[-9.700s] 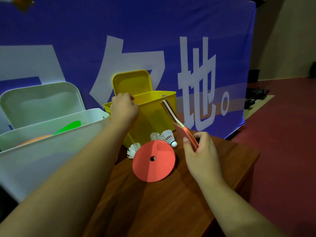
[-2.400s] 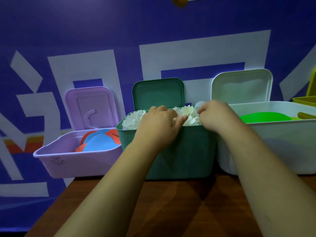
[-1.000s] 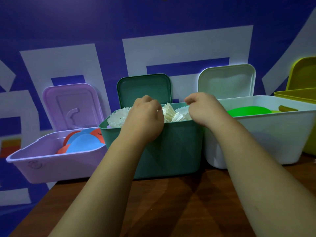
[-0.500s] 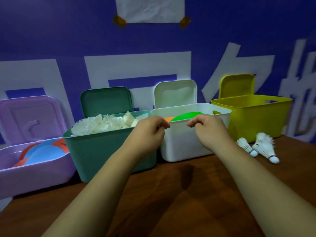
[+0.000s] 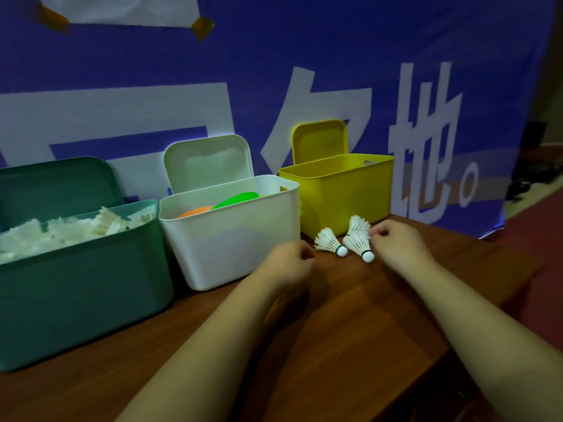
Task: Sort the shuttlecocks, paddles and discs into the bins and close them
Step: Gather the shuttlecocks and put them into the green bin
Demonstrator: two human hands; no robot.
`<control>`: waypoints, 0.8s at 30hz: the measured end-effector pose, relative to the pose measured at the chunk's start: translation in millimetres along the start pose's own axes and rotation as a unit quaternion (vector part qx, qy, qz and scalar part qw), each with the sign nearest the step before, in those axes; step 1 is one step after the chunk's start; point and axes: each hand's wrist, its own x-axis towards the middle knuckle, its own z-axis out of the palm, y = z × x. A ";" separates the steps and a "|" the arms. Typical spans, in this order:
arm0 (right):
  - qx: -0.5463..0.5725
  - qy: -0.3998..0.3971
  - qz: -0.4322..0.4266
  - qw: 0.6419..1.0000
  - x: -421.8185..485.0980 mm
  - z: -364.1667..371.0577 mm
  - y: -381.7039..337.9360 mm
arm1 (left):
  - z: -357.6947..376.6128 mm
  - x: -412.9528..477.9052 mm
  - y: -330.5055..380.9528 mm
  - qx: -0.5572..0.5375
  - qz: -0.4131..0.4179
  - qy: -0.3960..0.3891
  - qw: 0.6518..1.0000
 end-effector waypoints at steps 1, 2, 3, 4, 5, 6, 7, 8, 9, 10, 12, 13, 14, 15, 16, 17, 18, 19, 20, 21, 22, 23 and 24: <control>0.010 0.010 0.007 1.000 8.0 1.9 8.4 | 10.9 12.7 5.1 0.000 -0.010 0.004 1.000; 0.022 0.017 0.010 1.000 14.3 5.7 16.2 | 21.2 23.7 10.4 -0.007 -0.022 0.013 1.000; 0.033 0.021 0.011 0.999 19.4 11.0 24.2 | 31.5 33.9 15.0 -0.025 -0.034 0.028 0.999; 0.041 0.014 0.013 0.999 23.2 17.1 32.3 | 42.2 43.8 18.2 -0.044 -0.044 0.048 0.997; 0.042 -0.004 0.017 0.999 25.0 22.4 38.5 | 52.9 52.8 19.5 -0.058 -0.047 0.075 0.994; 0.040 -0.025 0.022 0.999 27.3 27.3 43.5 | 62.9 59.7 19.7 -0.065 -0.050 0.098 0.992; 0.034 -0.043 0.023 0.998 30.1 31.1 46.9 | 71.5 65.8 17.9 -0.068 -0.052 0.115 0.990; 0.017 -0.053 0.015 0.998 32.7 33.7 48.6 | 76.8 69.5 15.4 -0.068 -0.050 0.122 0.989; -0.011 -0.058 0.004 0.998 34.9 35.7 49.5 | 80.0 72.8 11.3 -0.072 -0.046 0.121 0.989; -0.043 -0.061 -0.008 0.997 35.9 37.2 50.0 | 80.8 74.7 7.9 -0.082 -0.044 0.117 0.989; -0.071 -0.068 -0.029 0.995 35.8 39.6 50.3 | 79.9 76.7 0.6 -0.123 -0.051 0.125 0.983; -0.069 -0.075 -0.035 0.994 35.1 40.2 50.7 | 79.2 76.0 -1.5 -0.140 -0.055 0.132 0.980; -0.062 -0.081 -0.039 0.994 34.1 39.9 51.1 | 78.1 73.9 -1.8 -0.148 -0.059 0.135 0.978; -0.050 -0.086 -0.042 0.994 33.2 38.7 51.1 | 77.2 71.4 -1.4 -0.151 -0.058 0.134 0.978; -0.040 -0.089 -0.046 0.994 32.7 37.3 51.5 | 77.0 69.1 -1.1 -0.153 -0.053 0.133 0.978; -0.030 -0.090 -0.051 0.994 31.7 35.5 51.5 | 77.3 67.1 -0.9 -0.160 -0.044 0.134 0.977; -0.020 -0.089 -0.055 0.994 30.3 34.3 51.7 | 76.6 64.2 -0.3 -0.168 -0.037 0.134 0.976; -0.011 -0.087 -0.062 0.994 28.6 33.6 51.6 | 76.0 61.6 0.0 -0.179 -0.033 0.133 0.974; -0.004 -0.083 -0.069 0.994 26.7 33.0 50.8 | 75.0 58.8 0.5 -0.191 -0.032 0.131 0.972; 0.002 -0.078 -0.077 0.994 24.8 32.6 50.0 | 73.7 55.7 0.8 -0.203 -0.033 0.132 0.970; 0.007 -0.073 -0.083 0.994 22.8 32.1 48.8 | 72.0 51.6 1.6 -0.214 -0.034 0.135 0.967; 0.009 -0.070 -0.088 0.994 20.8 31.5 48.4 | 71.9 47.8 2.8 -0.223 -0.035 0.138 0.964; 0.011 -0.069 -0.091 0.993 18.0 29.8 46.2 | 69.7 43.2 4.6 -0.225 -0.034 0.143 0.963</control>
